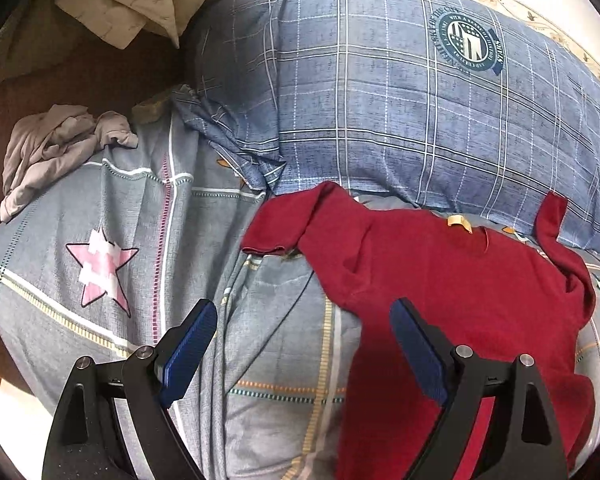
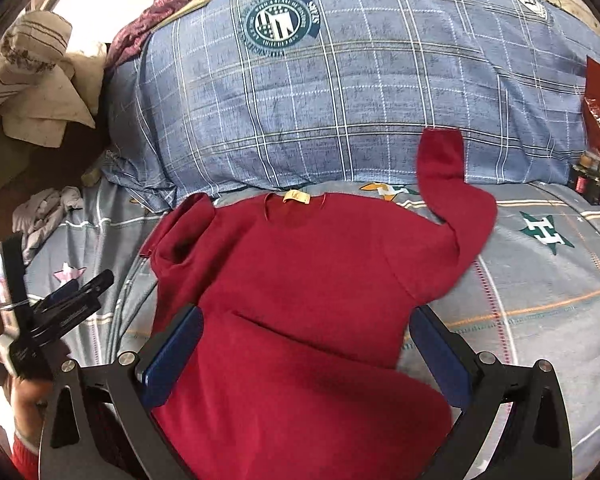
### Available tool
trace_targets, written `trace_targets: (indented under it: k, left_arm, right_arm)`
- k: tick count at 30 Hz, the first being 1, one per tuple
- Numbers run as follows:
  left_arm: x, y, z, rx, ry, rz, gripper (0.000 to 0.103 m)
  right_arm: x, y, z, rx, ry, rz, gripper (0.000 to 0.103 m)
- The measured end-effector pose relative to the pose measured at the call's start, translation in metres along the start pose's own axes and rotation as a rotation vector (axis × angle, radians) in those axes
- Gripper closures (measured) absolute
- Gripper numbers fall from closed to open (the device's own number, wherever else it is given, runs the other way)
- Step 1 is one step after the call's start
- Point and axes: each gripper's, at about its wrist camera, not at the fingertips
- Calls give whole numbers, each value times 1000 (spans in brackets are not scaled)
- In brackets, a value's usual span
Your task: Fold small clothes
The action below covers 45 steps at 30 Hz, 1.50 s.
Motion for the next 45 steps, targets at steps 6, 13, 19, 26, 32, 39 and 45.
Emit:
trace_targets:
  k: [6,13,19,26,32,39,45]
  left_arm:
    - [4,-3,6,-16,12,-2,14]
    - [13,-8,19,-34,16,0,14]
    - [20,-4,24,-35,21,10,14]
    - [29,1,25,-36,29,34,14]
    - [33,2,28,-40,47,38,14]
    - [38,-1,34,-48,74,37,14]
    - [40,-2,43,-62,72,32,14]
  right_arm:
    - [-8,-1,21,-12,21,-28,0]
    - [-11,0,26,-4,39,-49,0]
    - [-9,-2,30,-5,49,-42,0]
    - [-5,-3,41,-20,81,-28,0]
    - [2,-2,50,-40,105,-15,0]
    - [3,-6,57,-46,113,-7,0]
    - [1,-9,64,-57,110,-3,0]
Point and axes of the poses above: each gripper's, at about its wrist camera, not at the fingertips, and z roughly the way its jaws point, x to its right, y to its underside, and after that the axes turned 11 degrees about -x, right-handed
